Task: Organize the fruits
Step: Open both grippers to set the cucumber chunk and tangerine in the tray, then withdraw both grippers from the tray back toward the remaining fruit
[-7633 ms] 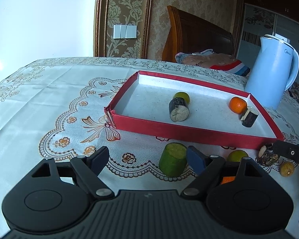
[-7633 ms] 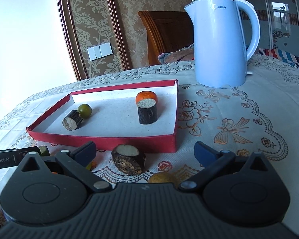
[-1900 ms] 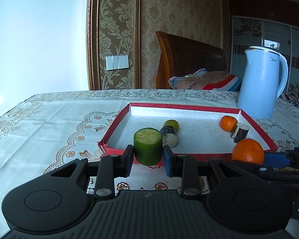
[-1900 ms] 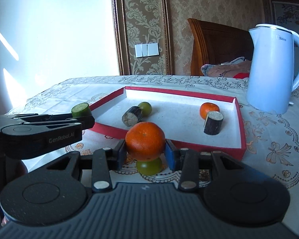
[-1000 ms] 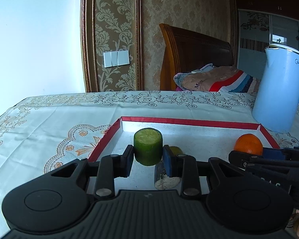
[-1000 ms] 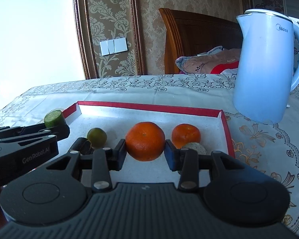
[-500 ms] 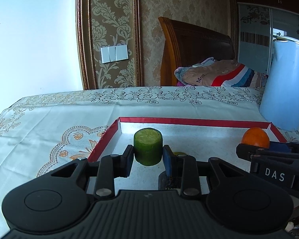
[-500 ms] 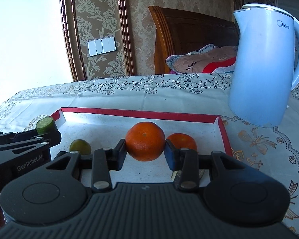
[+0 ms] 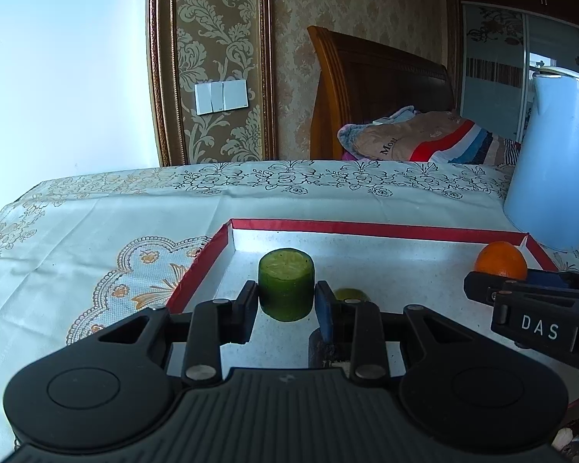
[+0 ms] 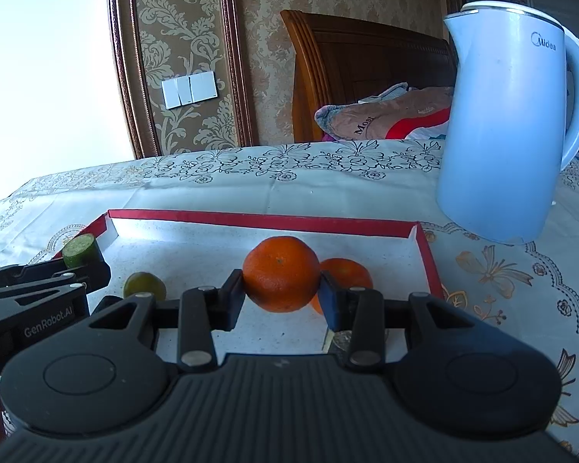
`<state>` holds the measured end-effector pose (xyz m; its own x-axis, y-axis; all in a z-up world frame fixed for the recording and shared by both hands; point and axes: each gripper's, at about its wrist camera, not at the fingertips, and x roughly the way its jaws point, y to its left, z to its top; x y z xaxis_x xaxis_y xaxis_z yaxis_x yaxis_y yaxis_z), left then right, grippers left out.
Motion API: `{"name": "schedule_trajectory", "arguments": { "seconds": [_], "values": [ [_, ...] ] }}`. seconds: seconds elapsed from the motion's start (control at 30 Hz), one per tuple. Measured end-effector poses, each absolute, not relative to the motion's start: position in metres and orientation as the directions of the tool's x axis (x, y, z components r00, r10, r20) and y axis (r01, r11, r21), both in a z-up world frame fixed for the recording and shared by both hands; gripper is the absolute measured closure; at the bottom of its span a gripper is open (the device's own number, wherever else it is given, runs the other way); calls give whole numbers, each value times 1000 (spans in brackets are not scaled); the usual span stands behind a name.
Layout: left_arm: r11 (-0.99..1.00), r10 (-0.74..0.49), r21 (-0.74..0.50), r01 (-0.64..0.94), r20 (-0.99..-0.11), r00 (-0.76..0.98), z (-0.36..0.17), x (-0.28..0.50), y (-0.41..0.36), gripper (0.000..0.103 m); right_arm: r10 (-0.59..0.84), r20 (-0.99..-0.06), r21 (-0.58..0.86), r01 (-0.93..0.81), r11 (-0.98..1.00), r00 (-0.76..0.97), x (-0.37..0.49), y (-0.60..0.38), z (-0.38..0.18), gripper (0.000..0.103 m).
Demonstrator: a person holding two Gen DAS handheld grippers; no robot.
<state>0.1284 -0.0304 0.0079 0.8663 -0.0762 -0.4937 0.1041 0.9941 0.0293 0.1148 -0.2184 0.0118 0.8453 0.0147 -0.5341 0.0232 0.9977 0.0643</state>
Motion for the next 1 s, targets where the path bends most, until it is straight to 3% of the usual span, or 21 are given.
{"name": "schedule_trajectory", "arguments": {
  "seconds": [0.23,0.27,0.33,0.37,0.43,0.47,0.7,0.77,0.83,1.0],
  "values": [
    [995,-62,39,92,-483,874,10,126,-30,70,10,-532,61,26,998,847,114,-218,12,63],
    [995,-58,42,89,-480,875,10,126,-30,67,11,-533,63,27,998,846,114,-219,12,63],
    [996,-53,39,81,-468,882,11,124,-29,36,10,-533,60,26,998,846,114,-218,12,62],
    [997,-45,42,72,-458,888,12,123,-28,33,6,-528,53,26,998,850,113,-217,12,60],
    [997,-31,49,59,-439,898,14,121,-28,32,-13,-502,39,37,999,865,109,-216,14,43],
    [997,-35,44,61,-440,897,14,121,-27,31,-17,-490,33,38,999,871,108,-215,16,41],
    [998,-37,32,57,-452,891,13,123,-25,29,-10,-490,34,30,999,872,105,-214,17,41],
    [998,-35,26,52,-449,893,13,122,-23,29,-9,-491,38,32,999,871,105,-215,17,37],
    [999,-36,17,49,-454,890,13,123,-21,29,-18,-484,38,42,998,875,104,-215,17,26],
    [999,-35,8,43,-460,887,13,125,-19,29,-16,-481,36,38,999,876,102,-214,17,25]
  ]
}}
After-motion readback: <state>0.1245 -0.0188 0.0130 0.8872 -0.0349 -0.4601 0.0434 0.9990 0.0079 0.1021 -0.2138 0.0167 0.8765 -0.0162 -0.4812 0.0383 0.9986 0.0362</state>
